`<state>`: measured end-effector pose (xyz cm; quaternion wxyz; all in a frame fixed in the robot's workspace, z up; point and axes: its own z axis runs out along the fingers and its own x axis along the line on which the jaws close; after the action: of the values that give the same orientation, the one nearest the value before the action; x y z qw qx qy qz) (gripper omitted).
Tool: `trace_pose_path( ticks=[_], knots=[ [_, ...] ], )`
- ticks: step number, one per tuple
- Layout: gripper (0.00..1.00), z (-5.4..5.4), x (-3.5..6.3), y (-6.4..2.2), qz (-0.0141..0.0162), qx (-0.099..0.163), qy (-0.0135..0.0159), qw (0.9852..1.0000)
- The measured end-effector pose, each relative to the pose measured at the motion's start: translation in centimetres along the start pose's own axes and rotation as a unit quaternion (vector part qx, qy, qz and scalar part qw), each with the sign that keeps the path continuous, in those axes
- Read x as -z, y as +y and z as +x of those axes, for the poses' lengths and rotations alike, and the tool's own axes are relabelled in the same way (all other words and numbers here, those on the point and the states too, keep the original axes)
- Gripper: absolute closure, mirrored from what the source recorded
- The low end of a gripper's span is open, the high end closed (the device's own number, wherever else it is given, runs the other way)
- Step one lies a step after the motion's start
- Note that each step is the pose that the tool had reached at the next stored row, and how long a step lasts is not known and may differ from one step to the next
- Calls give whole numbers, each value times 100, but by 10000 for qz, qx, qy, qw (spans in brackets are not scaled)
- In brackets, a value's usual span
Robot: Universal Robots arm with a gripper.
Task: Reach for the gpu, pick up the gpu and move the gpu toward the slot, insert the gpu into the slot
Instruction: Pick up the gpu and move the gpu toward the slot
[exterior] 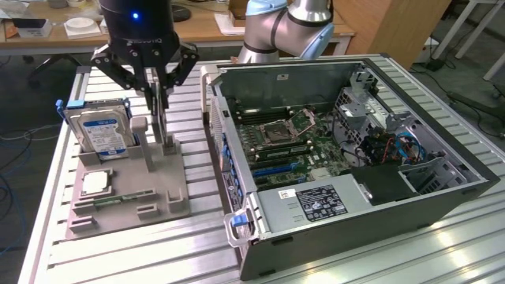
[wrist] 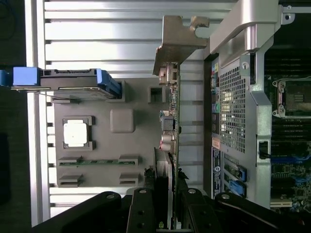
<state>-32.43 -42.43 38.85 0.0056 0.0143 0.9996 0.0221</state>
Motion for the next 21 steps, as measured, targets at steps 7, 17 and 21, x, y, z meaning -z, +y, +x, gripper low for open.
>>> trace_pose_path(
  ticks=[7, 17, 21],
  knots=[
    [73, -1, 61, 3, 175, 27, -4, 9998],
    [73, -2, 200, 9, 318, 29, -10, 9995],
    [73, -54, 210, 12, 317, 28, -9, 9995]
  ],
)
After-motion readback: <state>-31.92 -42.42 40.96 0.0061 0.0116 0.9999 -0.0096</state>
